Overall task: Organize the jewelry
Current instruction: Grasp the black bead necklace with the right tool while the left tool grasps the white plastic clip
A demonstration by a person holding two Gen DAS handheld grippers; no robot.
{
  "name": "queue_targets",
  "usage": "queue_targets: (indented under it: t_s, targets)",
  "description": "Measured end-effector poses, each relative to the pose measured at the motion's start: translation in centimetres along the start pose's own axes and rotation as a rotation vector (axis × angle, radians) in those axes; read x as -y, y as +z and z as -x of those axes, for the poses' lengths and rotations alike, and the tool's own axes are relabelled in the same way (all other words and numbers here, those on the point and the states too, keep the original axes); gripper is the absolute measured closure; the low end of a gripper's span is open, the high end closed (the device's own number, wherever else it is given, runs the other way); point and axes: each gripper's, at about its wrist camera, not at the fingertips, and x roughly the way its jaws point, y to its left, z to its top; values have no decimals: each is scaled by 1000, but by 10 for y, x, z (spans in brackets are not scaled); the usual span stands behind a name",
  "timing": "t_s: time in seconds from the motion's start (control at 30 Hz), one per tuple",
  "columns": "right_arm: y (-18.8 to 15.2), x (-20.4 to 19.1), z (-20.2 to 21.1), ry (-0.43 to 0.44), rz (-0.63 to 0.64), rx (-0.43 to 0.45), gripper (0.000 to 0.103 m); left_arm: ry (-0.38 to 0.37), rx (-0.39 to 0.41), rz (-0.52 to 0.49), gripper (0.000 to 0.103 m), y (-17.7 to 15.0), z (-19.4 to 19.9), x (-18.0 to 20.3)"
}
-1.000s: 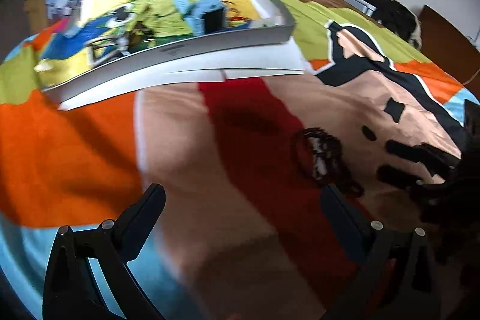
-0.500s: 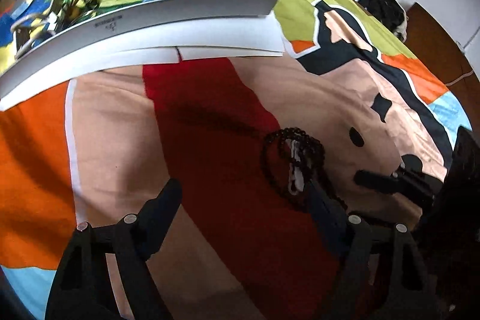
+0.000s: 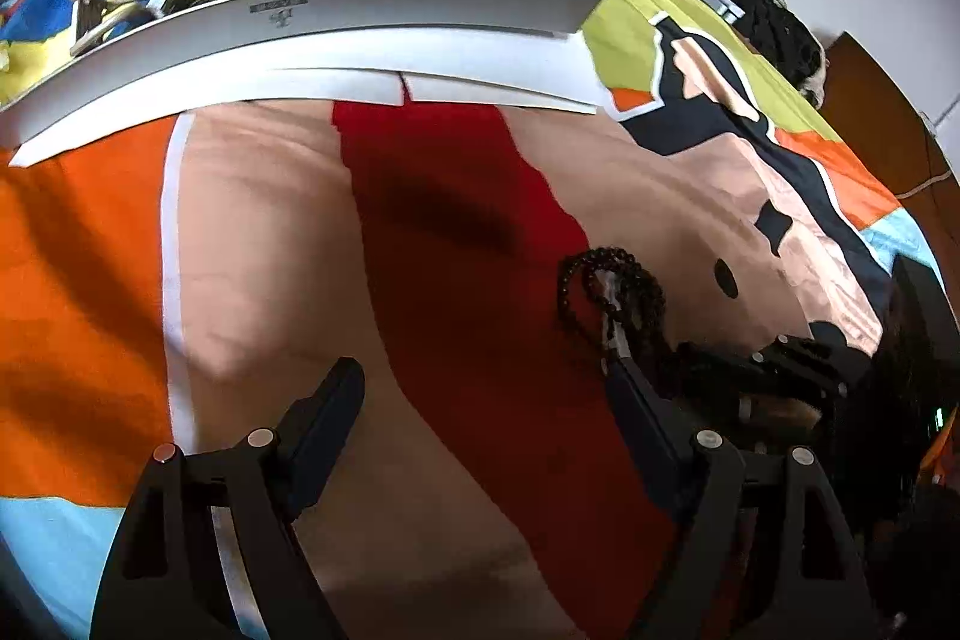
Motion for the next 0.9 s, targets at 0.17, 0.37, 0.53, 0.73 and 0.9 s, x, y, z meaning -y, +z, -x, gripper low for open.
queue_targets:
  t_s: [0.17,0.37,0.53,0.73,0.9]
  targets:
    - [1,17,6,45,-83,38,97,-9,1,-74,25,-2,-7,16]
    - [4,50,19,102,-246,110,97,-24,-15,-190,25,-2,-24,42]
    - [7,76,23,103,-346,152,97,-43,-28,-240,25,1,-39,59]
    - [11,97,30,84,-422,220,97,-55,-62,-280,33,0,-55,74]
    - [12,129,42,50,-525,302,97,-55,-66,-299,36,0,-59,81]
